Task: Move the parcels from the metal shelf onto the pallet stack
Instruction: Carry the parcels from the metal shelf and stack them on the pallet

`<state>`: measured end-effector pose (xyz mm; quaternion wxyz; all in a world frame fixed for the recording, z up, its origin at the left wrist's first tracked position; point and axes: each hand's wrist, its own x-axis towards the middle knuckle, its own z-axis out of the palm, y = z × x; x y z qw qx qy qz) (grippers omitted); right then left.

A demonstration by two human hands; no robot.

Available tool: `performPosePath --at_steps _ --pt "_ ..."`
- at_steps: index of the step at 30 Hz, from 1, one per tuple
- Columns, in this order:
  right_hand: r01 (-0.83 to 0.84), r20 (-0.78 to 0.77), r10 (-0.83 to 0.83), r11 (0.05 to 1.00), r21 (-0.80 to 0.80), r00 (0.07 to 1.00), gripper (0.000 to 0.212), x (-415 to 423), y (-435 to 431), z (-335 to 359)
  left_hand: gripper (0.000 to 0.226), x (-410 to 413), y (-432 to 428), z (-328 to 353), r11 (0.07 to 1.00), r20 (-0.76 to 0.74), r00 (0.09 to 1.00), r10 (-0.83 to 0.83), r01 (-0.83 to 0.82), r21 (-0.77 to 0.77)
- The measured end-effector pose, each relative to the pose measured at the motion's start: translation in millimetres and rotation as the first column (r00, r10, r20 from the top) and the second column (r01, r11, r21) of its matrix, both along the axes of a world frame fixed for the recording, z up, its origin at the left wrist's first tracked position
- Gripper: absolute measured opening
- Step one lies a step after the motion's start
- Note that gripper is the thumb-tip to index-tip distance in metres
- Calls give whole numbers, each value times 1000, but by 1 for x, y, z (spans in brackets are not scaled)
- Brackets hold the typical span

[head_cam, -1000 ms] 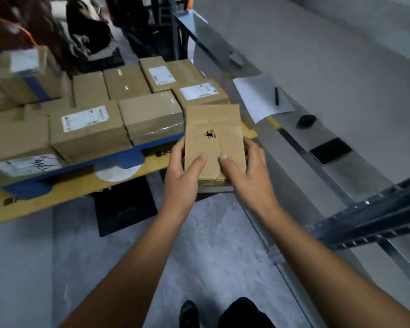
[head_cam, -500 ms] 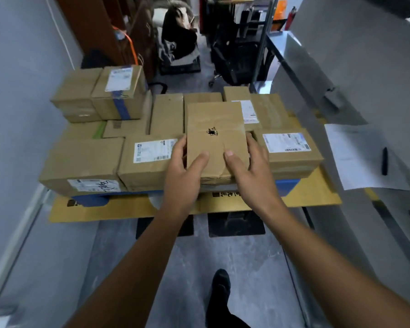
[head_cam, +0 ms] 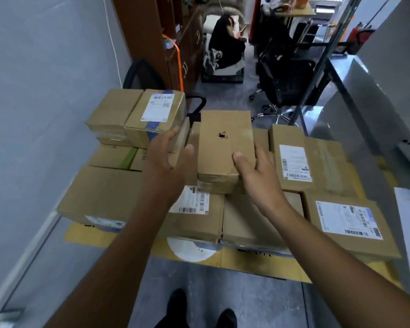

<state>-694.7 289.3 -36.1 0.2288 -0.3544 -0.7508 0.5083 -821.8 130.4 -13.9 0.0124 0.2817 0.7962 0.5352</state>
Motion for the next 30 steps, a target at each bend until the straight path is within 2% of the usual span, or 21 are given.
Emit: performPosePath --at_steps 3,8,11,15,19,24,30 --pt "-17 0 17 1000 -18 1000 53 -35 12 -6 52 -43 12 3 999 -69 997 15 -17 -35" --pt "60 29 -60 998 -1 998 41 -85 28 -17 52 -106 33 5 991 -121 992 -42 27 -128" --pt "91 41 -90 996 -26 995 47 -117 37 -23 51 -141 44 0 974 -144 985 -90 57 -217" --pt "109 96 -105 994 -32 990 59 -147 41 -34 38 -175 56 -14 937 -149 974 -173 116 -330" --pt "105 115 -100 994 -35 988 59 -157 35 -44 30 -185 59 -30 899 -163 960 -227 142 -415" --pt "122 127 -116 991 -45 985 66 -161 34 -48 30 -186 57 -33 896 -173 954 -246 156 -415" --pt "109 106 -94 984 -139 990 88 -156 31 -41 29 -190 56 -31 898 -175 950 -259 171 -405"
